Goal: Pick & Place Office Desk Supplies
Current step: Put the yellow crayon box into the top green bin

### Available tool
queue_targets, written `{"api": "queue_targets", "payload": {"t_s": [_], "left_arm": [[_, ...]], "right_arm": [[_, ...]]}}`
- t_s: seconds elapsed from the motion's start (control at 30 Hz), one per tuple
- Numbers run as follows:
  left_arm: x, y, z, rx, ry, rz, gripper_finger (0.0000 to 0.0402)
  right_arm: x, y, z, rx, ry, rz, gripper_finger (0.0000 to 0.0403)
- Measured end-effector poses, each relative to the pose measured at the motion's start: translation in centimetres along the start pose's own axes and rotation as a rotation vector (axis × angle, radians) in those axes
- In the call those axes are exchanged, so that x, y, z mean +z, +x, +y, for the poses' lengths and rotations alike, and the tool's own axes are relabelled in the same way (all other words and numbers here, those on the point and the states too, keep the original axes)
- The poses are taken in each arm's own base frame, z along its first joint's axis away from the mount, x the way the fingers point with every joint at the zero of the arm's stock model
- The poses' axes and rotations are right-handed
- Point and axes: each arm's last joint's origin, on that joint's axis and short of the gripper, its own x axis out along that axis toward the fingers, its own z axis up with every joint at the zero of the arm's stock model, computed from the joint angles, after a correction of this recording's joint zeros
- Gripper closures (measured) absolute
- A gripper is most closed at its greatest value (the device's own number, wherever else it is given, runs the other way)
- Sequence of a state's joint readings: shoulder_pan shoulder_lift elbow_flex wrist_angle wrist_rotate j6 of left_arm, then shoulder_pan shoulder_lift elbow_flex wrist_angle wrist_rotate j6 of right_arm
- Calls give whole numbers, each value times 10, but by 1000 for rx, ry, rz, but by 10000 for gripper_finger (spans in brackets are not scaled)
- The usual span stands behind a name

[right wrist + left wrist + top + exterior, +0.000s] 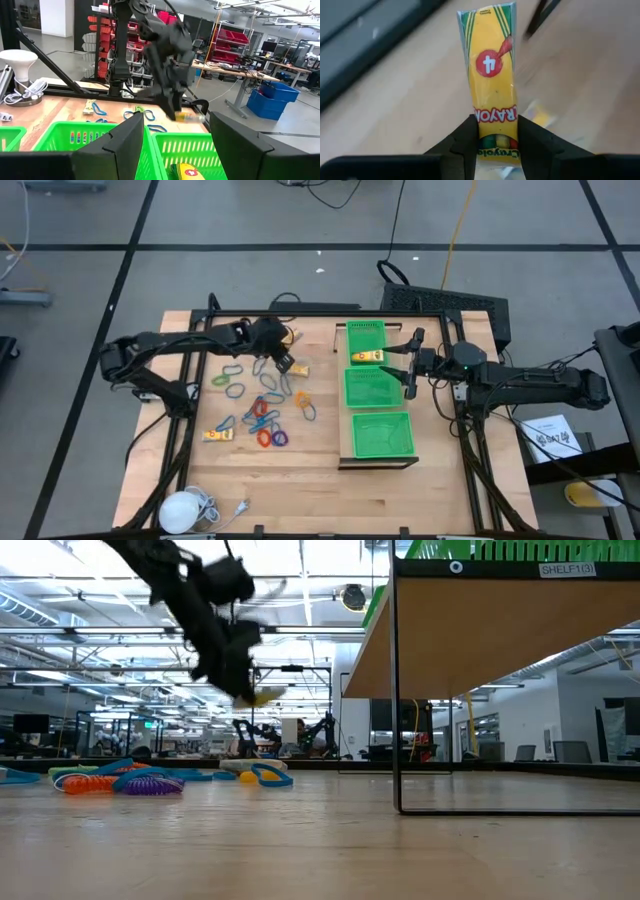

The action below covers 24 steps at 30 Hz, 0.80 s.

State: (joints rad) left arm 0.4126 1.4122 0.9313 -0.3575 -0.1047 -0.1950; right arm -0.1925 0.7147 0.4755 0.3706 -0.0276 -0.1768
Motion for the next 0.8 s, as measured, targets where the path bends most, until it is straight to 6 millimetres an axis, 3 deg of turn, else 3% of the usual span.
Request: {"api": "queue_targets", "payload": {"t_s": [0.2, 0.5, 0.6, 0.8], "left_arm": [[23, -34, -30, -146, 88, -304, 281], [35, -54, -79, -412, 204, -583, 282], [34, -60, -88, -408, 237, -624, 282], [33, -65, -98, -223, 380, -667, 282]], "right_arm": [[1, 0, 0, -3, 0, -13, 184], [1, 8, 0, -7, 45, -45, 184], [1, 14, -1, -10, 101, -76, 183], [-1, 31, -1, -3, 213, -72, 183]]}}
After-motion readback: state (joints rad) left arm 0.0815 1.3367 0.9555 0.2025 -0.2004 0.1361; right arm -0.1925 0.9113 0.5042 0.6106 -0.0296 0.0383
